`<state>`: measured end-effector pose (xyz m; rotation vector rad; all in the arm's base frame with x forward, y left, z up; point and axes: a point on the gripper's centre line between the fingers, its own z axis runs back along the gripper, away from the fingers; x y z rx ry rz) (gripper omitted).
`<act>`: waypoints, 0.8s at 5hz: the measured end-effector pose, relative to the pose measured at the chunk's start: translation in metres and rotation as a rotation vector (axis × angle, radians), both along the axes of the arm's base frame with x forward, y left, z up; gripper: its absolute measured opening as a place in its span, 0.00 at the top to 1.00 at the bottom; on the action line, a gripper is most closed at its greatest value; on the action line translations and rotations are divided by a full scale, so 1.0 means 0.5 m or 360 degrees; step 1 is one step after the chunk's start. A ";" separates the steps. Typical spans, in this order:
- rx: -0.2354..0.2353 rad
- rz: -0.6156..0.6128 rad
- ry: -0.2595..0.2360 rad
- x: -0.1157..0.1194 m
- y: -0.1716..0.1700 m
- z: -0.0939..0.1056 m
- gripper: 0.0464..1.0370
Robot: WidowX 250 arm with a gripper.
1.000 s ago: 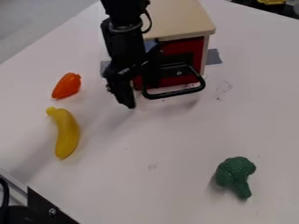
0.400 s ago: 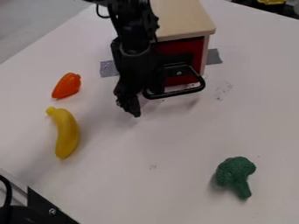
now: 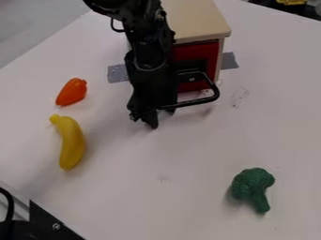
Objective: Open the drawer
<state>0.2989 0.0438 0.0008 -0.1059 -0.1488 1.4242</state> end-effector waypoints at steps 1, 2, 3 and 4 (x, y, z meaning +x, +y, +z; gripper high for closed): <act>-0.0015 -0.0020 0.0022 -0.012 -0.010 -0.001 0.67; -0.0040 -0.0033 0.0040 -0.032 -0.021 -0.001 0.67; -0.0069 -0.0081 0.0063 -0.064 -0.035 0.008 0.67; -0.0086 -0.0125 0.0078 -0.091 -0.047 0.012 0.67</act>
